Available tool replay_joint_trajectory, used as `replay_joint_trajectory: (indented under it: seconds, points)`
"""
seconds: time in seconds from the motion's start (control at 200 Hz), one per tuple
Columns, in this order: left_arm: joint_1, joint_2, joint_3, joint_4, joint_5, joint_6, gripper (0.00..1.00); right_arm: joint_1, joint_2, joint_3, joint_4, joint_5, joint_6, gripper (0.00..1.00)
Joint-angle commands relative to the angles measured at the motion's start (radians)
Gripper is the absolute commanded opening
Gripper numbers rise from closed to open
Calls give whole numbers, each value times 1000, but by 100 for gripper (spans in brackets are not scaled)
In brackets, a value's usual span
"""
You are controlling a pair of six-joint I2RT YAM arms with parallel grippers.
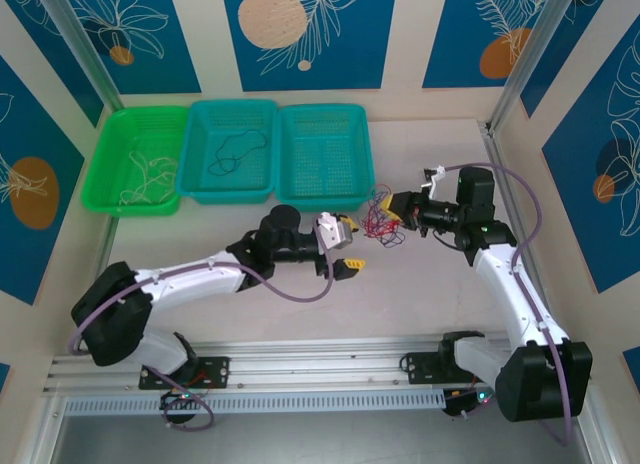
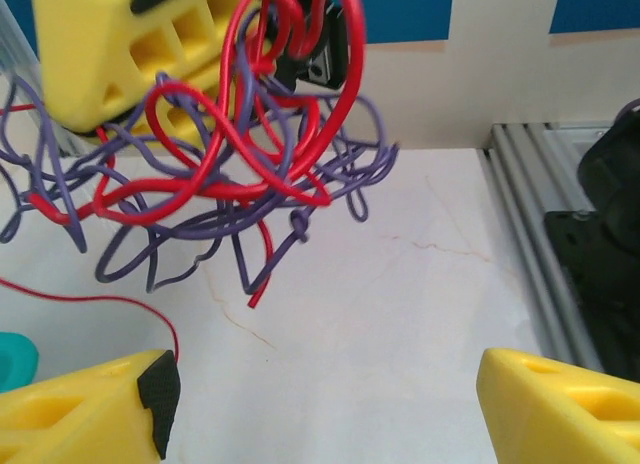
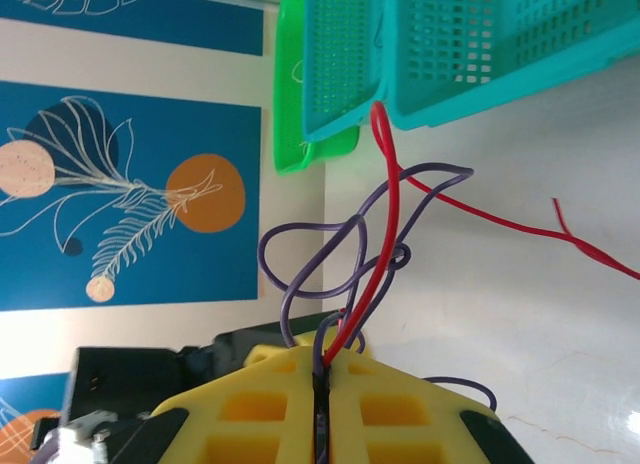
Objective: Untangle the cables
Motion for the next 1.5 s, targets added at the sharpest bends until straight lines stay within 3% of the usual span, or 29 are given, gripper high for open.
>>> replay_joint_trajectory:
  seconds: [0.0,0.315,0.425,0.555,0.695,0.92,1.055,1.29,1.495]
  points:
    - [0,35,12,146,-27,64,78,14,11,55,-41,-65,-24,0]
    - [10,121,40,286,-126,70,77,49,41,112,-42,-74,0,0]
    - [18,135,57,337,-97,41,65,63,62,123,-42,-78,9,0]
    - [18,136,60,392,-104,14,38,67,79,130,-47,-76,7,0]
    - [20,124,45,414,-123,9,29,70,82,124,-45,-74,9,0]
    - [21,99,34,368,-131,23,5,62,84,124,-50,-53,22,0]
    - [23,58,-2,337,-166,26,0,-28,68,121,-117,0,22,0]
    - [53,-97,-172,301,-304,-75,0,-383,39,15,-226,89,-24,0]
    - [97,-276,-208,91,-493,-186,0,-445,42,-13,-277,233,-66,0]
